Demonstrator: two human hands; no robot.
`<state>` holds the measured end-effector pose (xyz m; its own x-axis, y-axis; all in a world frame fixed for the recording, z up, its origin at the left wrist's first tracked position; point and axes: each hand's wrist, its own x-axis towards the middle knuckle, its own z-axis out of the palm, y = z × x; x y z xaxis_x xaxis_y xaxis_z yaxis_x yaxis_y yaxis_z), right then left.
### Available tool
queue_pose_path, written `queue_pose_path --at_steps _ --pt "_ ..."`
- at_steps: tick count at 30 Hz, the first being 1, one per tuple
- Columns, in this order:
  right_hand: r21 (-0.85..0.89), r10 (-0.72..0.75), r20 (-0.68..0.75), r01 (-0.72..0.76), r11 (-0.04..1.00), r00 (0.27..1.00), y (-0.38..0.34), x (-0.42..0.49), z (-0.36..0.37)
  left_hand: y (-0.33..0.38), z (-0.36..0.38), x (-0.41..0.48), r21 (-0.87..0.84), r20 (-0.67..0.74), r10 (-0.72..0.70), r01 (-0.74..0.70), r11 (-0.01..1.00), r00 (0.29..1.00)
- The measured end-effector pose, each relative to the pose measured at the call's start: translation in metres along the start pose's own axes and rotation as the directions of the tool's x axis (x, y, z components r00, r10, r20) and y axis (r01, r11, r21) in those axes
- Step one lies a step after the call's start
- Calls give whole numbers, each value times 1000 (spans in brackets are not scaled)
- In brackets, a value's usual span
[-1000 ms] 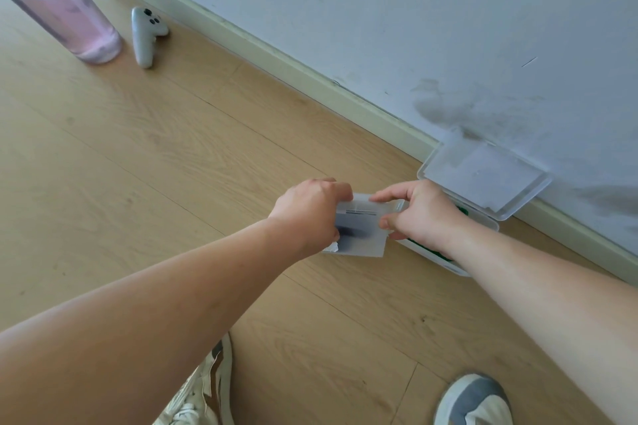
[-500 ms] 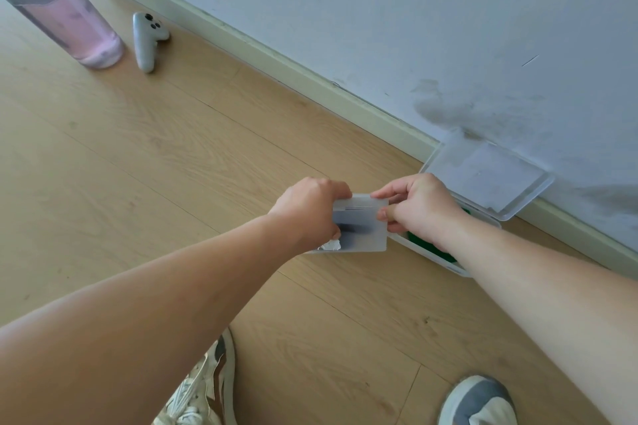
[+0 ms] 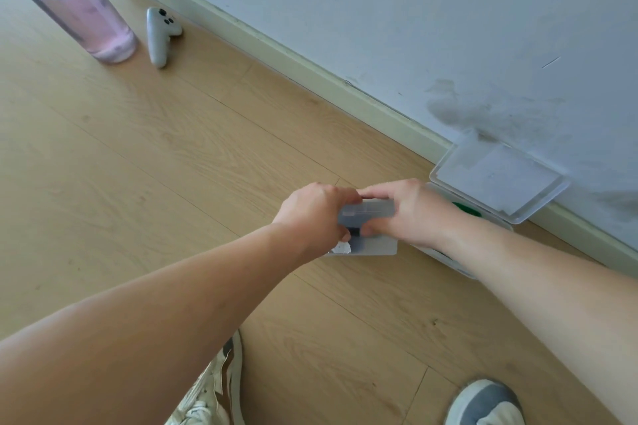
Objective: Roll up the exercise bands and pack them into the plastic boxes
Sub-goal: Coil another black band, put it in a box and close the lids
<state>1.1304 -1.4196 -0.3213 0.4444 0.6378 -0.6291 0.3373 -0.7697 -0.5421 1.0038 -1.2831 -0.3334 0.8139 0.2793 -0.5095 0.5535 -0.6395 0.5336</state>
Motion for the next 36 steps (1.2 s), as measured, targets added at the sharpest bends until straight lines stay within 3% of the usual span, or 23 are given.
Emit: queue_pose_path --at_steps 5,9,11,18,23,30,34,36 --pt "27 23 -147 -20 999 989 -4 4 14 -10 -1 -1 34 -89 -31 34 999 996" --pt "93 87 -151 -74 993 985 -5 12 13 -34 -7 -4 -43 -158 -27 20 999 987" --pt "77 96 -148 -86 993 984 -6 17 11 -45 -11 -2 -155 -141 -23 1 988 990" --pt "74 133 -154 -123 990 979 -10 21 9 -59 -27 -5 -483 -35 -192 151 863 981" --pt "49 137 -180 -130 990 974 -9 19 13 -68 -36 -7 -564 46 -227 212 798 973" --pt "92 125 -200 -108 990 972 -10 11 14 -67 -27 -4 -415 -118 -147 86 906 982" --pt "96 145 -201 -128 987 969 -12 9 15 -54 -22 -3 -72 -102 -20 12 997 995" --pt "88 136 -203 -121 989 970 -13 8 15 -49 -19 -1 6 -136 46 -45 999 990"
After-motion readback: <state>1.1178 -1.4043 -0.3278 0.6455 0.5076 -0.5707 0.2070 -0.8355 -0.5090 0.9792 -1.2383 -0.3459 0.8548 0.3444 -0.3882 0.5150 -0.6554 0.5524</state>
